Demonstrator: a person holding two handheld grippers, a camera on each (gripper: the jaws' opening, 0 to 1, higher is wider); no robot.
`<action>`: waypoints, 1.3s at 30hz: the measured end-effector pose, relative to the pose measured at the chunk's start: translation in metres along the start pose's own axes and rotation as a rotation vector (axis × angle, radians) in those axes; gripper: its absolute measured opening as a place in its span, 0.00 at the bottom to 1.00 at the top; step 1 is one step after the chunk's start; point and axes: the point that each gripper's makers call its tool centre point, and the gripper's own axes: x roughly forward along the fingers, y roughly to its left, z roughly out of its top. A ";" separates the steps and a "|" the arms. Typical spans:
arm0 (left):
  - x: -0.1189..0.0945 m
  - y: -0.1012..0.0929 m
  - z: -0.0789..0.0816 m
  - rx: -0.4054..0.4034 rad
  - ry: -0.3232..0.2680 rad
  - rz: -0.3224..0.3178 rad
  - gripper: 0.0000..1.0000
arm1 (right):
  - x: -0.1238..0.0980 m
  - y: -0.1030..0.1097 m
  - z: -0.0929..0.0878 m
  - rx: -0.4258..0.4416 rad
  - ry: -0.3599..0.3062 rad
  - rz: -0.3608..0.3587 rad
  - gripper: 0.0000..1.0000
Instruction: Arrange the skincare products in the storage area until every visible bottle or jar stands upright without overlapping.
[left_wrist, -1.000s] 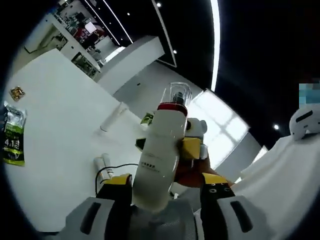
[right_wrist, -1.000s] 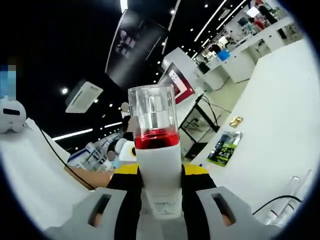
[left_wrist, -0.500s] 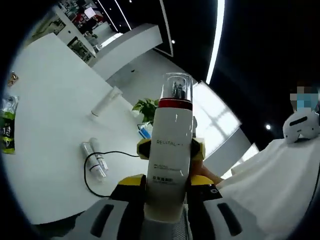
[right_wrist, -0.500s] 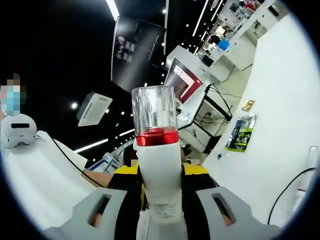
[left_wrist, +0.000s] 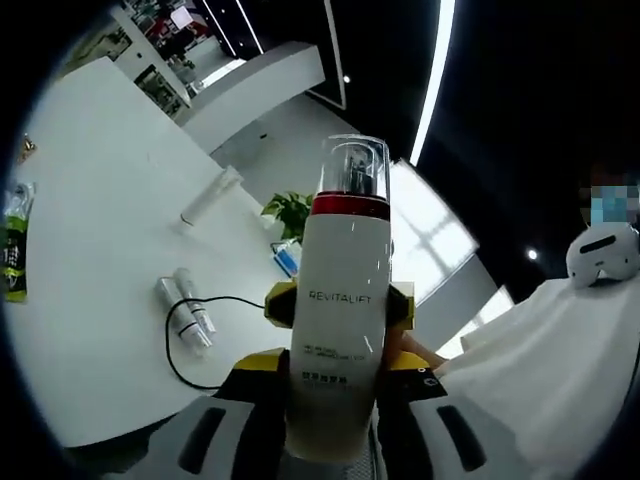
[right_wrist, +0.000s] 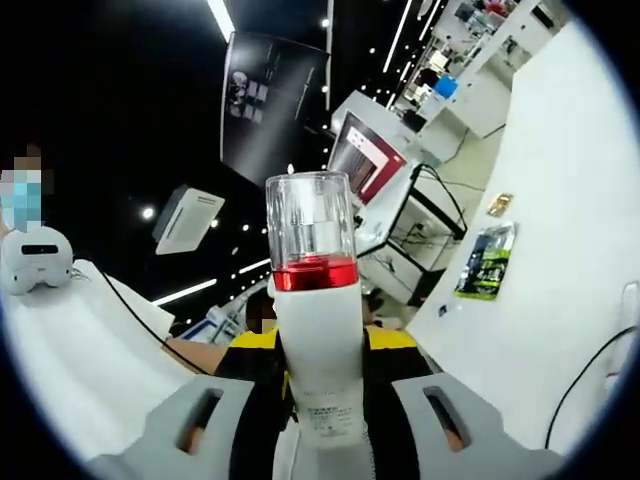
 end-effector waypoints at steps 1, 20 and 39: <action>-0.001 -0.001 0.000 0.008 -0.001 -0.005 0.35 | 0.000 0.001 0.000 -0.005 -0.002 -0.002 0.27; -0.009 0.008 0.007 0.100 -0.042 0.070 0.31 | 0.011 -0.004 0.003 -0.068 -0.031 0.001 0.27; -0.013 0.029 0.019 0.122 -0.093 0.202 0.31 | 0.016 -0.028 0.014 -0.176 -0.004 -0.188 0.33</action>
